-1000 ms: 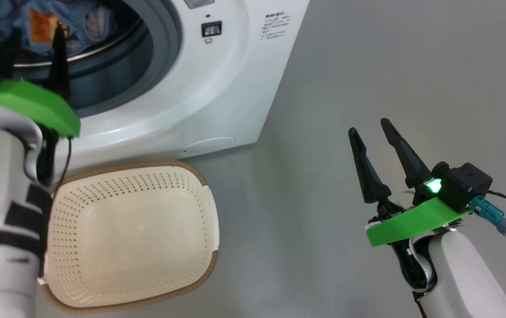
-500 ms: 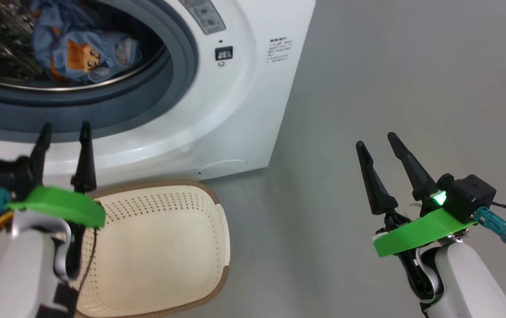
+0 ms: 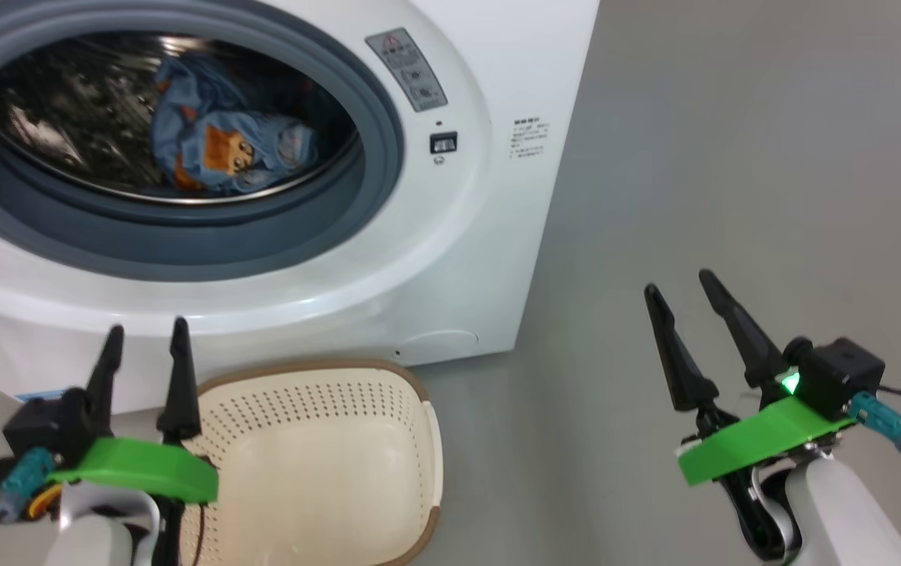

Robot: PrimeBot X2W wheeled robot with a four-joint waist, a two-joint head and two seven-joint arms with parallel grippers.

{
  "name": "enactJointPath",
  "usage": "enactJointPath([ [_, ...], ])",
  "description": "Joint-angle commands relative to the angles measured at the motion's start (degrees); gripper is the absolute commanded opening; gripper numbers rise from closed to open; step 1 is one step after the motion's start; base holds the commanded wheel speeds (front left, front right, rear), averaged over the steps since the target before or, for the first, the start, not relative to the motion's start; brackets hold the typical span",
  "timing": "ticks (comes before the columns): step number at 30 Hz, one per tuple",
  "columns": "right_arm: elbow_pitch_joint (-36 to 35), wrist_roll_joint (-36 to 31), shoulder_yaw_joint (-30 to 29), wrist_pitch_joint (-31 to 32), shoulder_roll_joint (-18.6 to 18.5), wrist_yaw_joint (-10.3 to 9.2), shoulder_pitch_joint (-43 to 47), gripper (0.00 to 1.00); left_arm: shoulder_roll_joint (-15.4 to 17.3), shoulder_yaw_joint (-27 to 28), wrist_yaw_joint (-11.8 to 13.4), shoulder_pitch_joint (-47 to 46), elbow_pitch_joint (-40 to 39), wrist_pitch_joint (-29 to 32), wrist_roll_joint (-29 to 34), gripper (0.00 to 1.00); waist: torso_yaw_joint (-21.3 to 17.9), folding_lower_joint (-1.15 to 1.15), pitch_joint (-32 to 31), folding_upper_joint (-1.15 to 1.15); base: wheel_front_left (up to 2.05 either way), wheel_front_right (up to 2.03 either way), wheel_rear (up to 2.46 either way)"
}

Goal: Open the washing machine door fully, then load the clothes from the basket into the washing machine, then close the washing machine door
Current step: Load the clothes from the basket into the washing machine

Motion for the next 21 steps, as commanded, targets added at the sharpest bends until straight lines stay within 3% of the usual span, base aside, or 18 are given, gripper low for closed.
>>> enactJointPath([
  [1,-1.01,0.38,1.4,-0.27,-0.34,0.09,1.58,1.0,0.75,2.08,-0.15,0.91,-2.05,-0.36,-0.07,1.0,1.59,0.0,-2.49,0.0,0.0,0.0,0.0],
  [21,-0.24,1.39,1.26,-0.27,-1.91,0.09,6.63,1.0,-1.83,3.06,-0.67,10.43,-5.46,-0.36,0.34,1.0,3.97,0.0,-10.24,0.0,0.0,0.0,0.0],
])
